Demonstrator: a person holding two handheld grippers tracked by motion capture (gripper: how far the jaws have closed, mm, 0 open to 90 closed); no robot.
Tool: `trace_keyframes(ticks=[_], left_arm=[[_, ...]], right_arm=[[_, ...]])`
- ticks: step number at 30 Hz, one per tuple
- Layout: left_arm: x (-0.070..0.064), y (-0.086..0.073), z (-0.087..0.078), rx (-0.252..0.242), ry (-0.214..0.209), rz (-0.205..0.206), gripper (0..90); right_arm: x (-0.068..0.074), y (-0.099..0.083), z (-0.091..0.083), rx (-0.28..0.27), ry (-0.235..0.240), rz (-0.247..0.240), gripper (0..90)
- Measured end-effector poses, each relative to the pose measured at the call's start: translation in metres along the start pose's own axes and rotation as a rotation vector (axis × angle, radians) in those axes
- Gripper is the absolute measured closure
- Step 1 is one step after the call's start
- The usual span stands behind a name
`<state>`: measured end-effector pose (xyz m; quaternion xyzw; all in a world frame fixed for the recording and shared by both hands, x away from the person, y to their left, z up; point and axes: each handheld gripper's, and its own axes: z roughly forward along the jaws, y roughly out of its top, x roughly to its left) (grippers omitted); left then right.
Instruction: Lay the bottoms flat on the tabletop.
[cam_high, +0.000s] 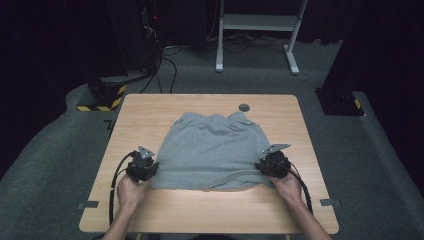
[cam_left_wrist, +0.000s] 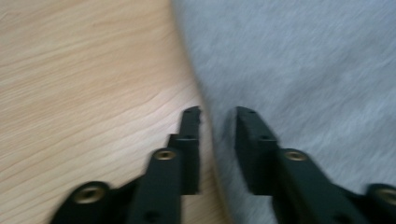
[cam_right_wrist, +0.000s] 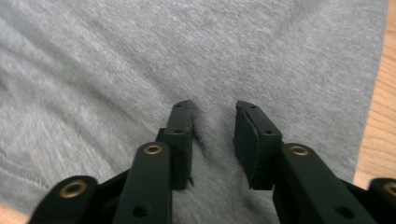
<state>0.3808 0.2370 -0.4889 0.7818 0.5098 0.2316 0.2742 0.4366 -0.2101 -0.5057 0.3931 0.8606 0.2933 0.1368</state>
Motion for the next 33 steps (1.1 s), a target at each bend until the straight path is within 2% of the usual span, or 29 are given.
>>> trace_keyframes(ticks=[2,5,8,11,13,15,16,20,21,23,26,29,30,32,33], left_arm=[[-0.011,0.005,-0.002,-0.046,-0.044,0.014,61.3],[-0.030,0.011,-0.002,-0.082,-0.097,0.043,53.9],[-0.050,0.013,0.005,-0.078,-0.147,0.075,49.4],[-0.059,0.010,0.017,-0.062,-0.165,0.072,48.7],[-0.061,0.008,0.024,-0.047,-0.163,0.062,48.6],[-0.061,0.005,0.028,-0.043,-0.155,0.059,48.6],[-0.060,0.004,0.029,-0.036,-0.150,0.059,48.8],[-0.058,0.001,0.032,-0.046,-0.151,0.045,49.3],[-0.058,0.001,0.032,-0.046,-0.151,0.046,49.4],[-0.058,0.001,0.032,-0.046,-0.153,0.048,49.4],[-0.057,0.002,0.032,-0.045,-0.153,0.054,49.3],[-0.057,0.003,0.033,-0.041,-0.151,0.056,49.4],[-0.057,0.004,0.033,-0.036,-0.151,0.055,49.5],[-0.058,0.005,0.032,-0.034,-0.144,0.067,49.6],[-0.059,0.005,0.030,-0.040,-0.150,0.070,49.5]], right_arm=[[0.002,0.000,-0.004,-0.012,0.013,0.009,63.0],[0.008,-0.002,-0.018,-0.070,0.044,0.025,61.9],[0.017,-0.006,-0.031,-0.102,0.074,0.011,60.2],[0.027,-0.010,-0.036,-0.091,0.093,-0.011,58.0],[0.030,-0.012,-0.032,-0.073,0.088,-0.029,57.2],[0.030,-0.012,-0.026,-0.052,0.086,-0.027,57.5],[0.029,-0.012,-0.023,-0.045,0.089,-0.017,60.6],[0.026,-0.009,-0.010,0.008,0.132,-0.041,87.7],[0.024,-0.008,-0.009,0.004,0.150,-0.047,88.8],[0.023,-0.004,-0.012,-0.007,0.155,-0.045,89.1],[0.019,0.005,-0.021,-0.059,0.132,-0.042,89.1],[0.014,0.015,-0.024,-0.084,0.112,-0.028,89.0],[0.013,0.017,-0.022,-0.082,0.101,-0.025,88.9],[0.010,0.019,-0.011,-0.032,0.068,-0.026,88.4],[0.008,0.018,-0.003,0.007,0.070,0.000,86.3]])
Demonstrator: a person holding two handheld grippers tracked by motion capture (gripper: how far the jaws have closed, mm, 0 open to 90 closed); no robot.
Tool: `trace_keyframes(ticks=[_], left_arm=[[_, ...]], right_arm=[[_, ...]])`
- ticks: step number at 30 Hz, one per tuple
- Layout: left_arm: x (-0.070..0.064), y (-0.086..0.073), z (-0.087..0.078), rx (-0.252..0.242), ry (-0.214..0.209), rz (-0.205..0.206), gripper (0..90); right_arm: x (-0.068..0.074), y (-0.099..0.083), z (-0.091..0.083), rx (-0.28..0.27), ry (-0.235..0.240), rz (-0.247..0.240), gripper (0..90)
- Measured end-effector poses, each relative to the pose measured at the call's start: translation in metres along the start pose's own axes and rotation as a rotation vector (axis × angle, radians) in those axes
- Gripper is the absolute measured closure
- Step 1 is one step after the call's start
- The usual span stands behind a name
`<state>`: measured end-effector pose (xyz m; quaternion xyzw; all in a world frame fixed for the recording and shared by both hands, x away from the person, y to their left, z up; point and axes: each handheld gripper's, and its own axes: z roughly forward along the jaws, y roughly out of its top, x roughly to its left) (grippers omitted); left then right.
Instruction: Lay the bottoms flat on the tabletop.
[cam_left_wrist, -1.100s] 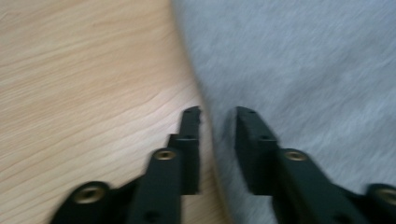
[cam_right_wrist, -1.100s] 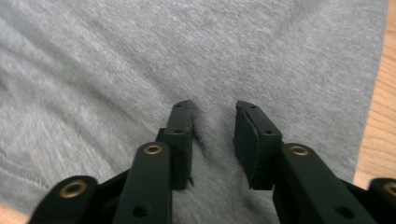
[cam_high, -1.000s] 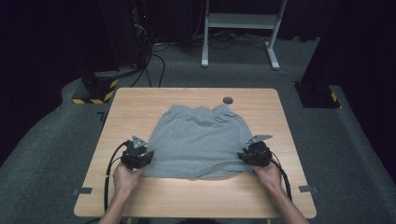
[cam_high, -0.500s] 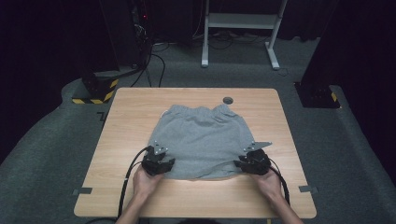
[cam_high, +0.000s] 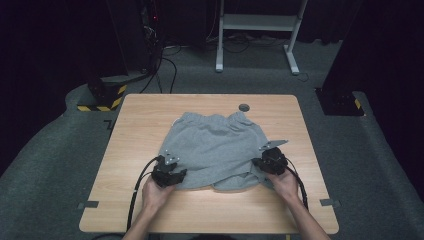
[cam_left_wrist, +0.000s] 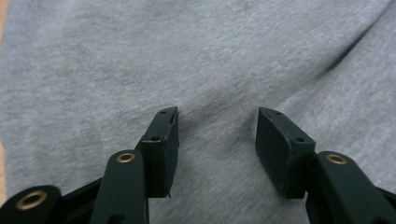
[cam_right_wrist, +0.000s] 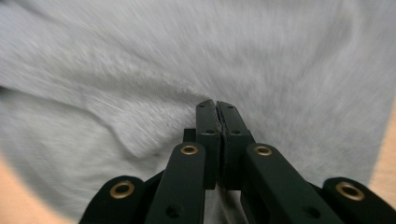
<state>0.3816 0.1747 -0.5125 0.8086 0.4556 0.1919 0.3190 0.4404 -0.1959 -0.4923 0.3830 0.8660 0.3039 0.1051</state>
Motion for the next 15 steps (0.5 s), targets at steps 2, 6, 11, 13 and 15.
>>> trace_keyframes(ticks=[2,6,11,13,15], left_arm=[[-0.002,0.001,-0.007,-0.017,-0.021,0.004,48.9],[-0.011,-0.001,-0.026,-0.048,-0.067,0.022,47.7],[-0.024,-0.013,-0.040,-0.069,-0.098,0.026,47.8],[-0.028,-0.017,-0.040,-0.069,-0.094,0.038,48.5],[-0.031,-0.021,-0.037,-0.060,-0.098,0.045,51.5]], right_arm=[[-0.003,-0.003,0.010,0.025,-0.001,0.020,78.5],[0.005,-0.005,0.001,0.003,0.004,0.019,63.5],[0.021,-0.012,-0.016,-0.065,0.024,-0.025,62.8],[0.026,-0.017,-0.019,-0.064,0.017,-0.042,63.1],[0.029,-0.023,-0.019,-0.064,0.012,-0.051,63.3]])
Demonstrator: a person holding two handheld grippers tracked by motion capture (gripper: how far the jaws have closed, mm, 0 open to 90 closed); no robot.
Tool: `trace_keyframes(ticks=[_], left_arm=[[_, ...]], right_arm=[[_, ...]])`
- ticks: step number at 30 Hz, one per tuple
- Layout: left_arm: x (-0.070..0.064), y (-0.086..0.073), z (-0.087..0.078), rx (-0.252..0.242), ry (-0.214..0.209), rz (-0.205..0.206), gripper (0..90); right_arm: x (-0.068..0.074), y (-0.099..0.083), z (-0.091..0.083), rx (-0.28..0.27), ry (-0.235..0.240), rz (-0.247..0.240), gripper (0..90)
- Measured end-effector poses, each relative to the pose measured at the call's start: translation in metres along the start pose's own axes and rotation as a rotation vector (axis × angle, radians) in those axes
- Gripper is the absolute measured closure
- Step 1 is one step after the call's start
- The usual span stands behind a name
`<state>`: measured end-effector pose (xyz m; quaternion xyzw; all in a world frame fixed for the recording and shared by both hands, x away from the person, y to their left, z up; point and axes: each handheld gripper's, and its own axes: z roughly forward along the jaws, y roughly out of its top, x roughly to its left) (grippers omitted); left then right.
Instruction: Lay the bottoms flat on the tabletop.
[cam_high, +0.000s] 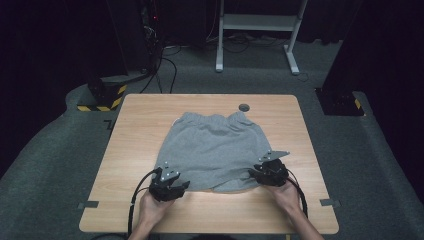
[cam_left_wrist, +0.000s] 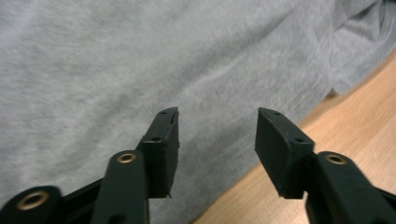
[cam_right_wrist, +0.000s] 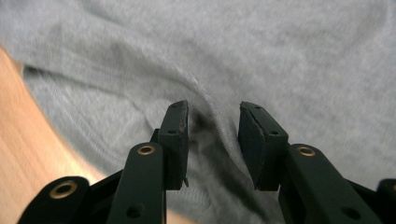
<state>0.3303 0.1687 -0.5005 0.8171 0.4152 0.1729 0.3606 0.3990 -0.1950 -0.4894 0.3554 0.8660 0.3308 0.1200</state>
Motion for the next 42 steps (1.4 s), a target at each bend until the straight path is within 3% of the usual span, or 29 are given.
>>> trace_keyframes(ticks=[5,7,9,12,19,22,25,28,31,36,39,42], left_arm=[[0.000,-0.004,0.014,0.038,0.010,0.011,62.9],[0.001,-0.003,0.019,0.034,0.005,0.012,71.7],[0.000,-0.001,0.020,0.042,0.020,0.041,83.0],[-0.001,0.004,0.019,0.048,0.008,0.062,90.0],[0.009,0.024,0.006,0.005,0.017,0.074,90.0],[0.010,0.030,0.008,-0.014,-0.014,0.054,89.6],[0.007,0.032,0.018,0.010,-0.017,0.030,67.4],[0.009,0.030,0.027,0.042,0.010,0.018,56.9],[0.011,0.026,0.029,0.046,0.010,-0.012,54.2],[0.008,0.019,0.023,0.049,0.009,-0.001,54.1],[0.003,0.013,0.016,0.039,0.011,0.013,53.6],[-0.001,0.004,0.009,0.038,0.017,0.021,53.0]], right_arm=[[0.000,-0.007,0.000,-0.010,0.008,0.029,63.3],[-0.003,-0.005,0.002,-0.007,0.016,0.042,70.7],[-0.006,-0.003,0.005,-0.011,0.026,0.025,86.8],[-0.009,0.001,0.003,-0.017,0.054,0.012,88.5],[-0.015,0.015,-0.008,-0.055,0.045,0.016,88.2],[-0.017,0.023,-0.003,-0.041,0.032,0.025,88.1],[-0.023,0.030,0.014,0.022,0.006,0.050,84.9],[-0.028,0.027,0.035,0.108,0.001,0.091,78.0],[-0.024,0.025,0.029,0.064,0.012,0.080,73.0],[-0.005,0.017,-0.005,-0.030,0.014,0.040,69.8],[0.007,0.005,-0.014,-0.038,0.029,0.023,70.4],[0.021,-0.013,-0.010,0.000,0.024,-0.017,70.8]])
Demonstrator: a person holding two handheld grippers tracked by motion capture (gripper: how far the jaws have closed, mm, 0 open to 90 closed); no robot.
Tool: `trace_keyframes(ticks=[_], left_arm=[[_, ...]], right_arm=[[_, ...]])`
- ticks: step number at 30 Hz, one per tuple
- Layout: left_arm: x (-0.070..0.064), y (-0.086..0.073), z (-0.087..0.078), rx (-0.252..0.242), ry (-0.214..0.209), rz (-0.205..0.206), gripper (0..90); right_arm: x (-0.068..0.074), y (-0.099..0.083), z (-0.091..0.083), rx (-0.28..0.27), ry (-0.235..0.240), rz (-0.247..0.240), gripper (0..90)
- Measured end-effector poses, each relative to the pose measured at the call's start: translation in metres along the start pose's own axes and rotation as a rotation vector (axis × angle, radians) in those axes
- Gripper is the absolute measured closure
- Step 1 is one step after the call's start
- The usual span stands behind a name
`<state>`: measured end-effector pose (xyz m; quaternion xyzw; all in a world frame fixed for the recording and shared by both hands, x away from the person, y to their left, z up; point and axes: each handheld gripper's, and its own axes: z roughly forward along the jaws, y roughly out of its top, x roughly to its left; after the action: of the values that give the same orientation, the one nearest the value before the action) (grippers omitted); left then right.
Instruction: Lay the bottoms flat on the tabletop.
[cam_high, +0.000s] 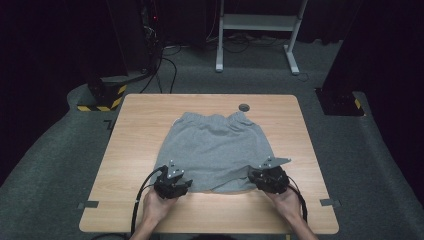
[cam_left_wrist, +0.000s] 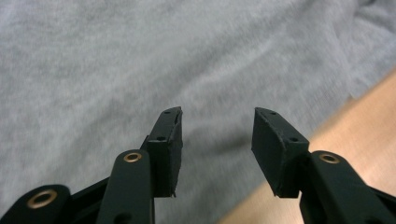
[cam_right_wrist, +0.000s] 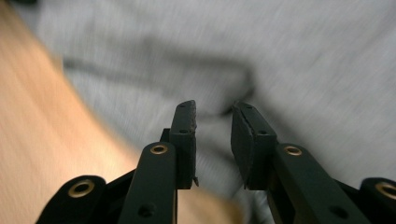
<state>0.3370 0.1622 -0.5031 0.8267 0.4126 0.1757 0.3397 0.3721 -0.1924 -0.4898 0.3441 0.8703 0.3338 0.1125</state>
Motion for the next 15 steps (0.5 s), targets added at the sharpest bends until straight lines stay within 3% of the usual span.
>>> trace_keyframes(ticks=[3,5,8,11,15], left_arm=[[0.002,-0.007,0.000,0.018,0.005,-0.013,52.7],[0.005,-0.009,0.004,0.033,0.004,-0.037,52.7],[0.010,-0.008,0.010,0.011,0.011,-0.063,53.0],[0.017,-0.002,0.018,-0.003,0.024,-0.082,54.5],[0.021,0.013,0.031,0.015,0.032,-0.054,54.6]], right_arm=[[0.003,-0.013,0.009,0.040,-0.007,0.010,71.3],[-0.003,-0.017,0.010,0.020,0.003,0.045,72.7],[-0.010,-0.013,0.012,0.032,-0.044,0.021,73.5],[-0.024,-0.004,0.017,0.056,-0.076,0.010,73.4],[-0.049,0.007,0.024,0.071,-0.099,0.031,73.3]])
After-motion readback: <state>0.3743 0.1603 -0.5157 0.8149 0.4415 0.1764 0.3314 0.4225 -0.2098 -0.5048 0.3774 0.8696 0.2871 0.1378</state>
